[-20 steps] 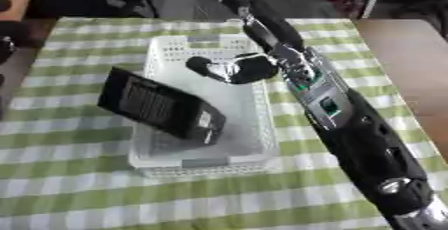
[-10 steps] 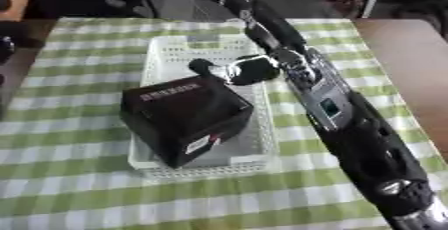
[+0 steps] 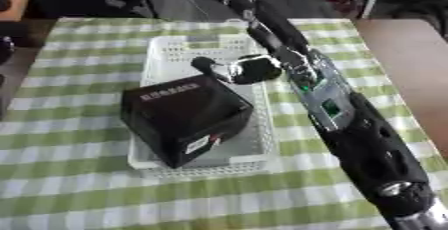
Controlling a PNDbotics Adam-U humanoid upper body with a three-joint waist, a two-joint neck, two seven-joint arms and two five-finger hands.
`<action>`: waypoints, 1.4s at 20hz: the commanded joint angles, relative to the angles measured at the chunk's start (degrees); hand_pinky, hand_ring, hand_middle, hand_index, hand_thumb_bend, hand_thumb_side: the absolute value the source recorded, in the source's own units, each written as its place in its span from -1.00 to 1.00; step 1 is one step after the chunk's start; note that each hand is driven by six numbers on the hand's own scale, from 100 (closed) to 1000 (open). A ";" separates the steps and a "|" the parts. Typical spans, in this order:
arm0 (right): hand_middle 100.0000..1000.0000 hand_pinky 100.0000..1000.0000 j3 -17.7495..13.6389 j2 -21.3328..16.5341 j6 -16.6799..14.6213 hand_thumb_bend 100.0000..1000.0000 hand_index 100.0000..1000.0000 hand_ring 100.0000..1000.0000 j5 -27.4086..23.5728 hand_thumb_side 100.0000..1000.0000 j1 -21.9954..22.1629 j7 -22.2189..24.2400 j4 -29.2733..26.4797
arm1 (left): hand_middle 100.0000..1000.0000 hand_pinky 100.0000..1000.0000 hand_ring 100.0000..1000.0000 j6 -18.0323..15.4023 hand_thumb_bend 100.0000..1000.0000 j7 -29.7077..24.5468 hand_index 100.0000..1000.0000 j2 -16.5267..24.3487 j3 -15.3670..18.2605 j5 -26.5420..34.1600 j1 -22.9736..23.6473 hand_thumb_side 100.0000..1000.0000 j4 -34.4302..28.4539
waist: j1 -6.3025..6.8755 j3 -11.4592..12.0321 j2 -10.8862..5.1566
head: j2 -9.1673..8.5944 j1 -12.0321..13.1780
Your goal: Pick up objects on the table and place them in the box.
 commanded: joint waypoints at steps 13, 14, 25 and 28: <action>0.83 0.68 -9.32 -10.92 6.87 0.01 0.77 0.86 -2.56 -0.03 8.20 -6.64 -21.52 | 0.53 0.23 0.25 0.55 0.03 0.28 0.49 0.34 0.47 -0.78 0.06 0.54 -1.14 | -0.07 -1.11 -0.84 | 0.01 1.93; 0.83 0.69 -10.45 -11.30 8.60 0.02 0.77 0.86 -2.38 -0.02 9.48 -7.97 -23.02 | 0.53 0.23 0.25 0.59 0.03 0.28 0.49 0.33 0.50 -0.87 0.09 0.54 -1.14 | -0.08 -1.20 -0.81 | 0.01 2.10; 0.85 0.77 -15.74 -12.78 14.61 -0.08 0.85 0.93 -5.63 0.02 22.32 -14.59 -28.67 | 0.53 0.22 0.24 1.39 0.02 0.25 0.48 0.11 0.60 -1.62 0.12 0.54 -1.14 | -0.44 -1.28 -0.68 | 0.01 2.96; 0.86 0.80 -16.61 -14.82 14.61 -0.10 0.88 0.94 -10.16 0.02 25.16 -15.39 -28.18 | 0.53 0.23 0.25 1.50 0.02 0.34 0.48 0.11 0.70 -1.75 0.10 0.55 -1.14 | -0.50 -1.36 -0.70 | 0.01 3.19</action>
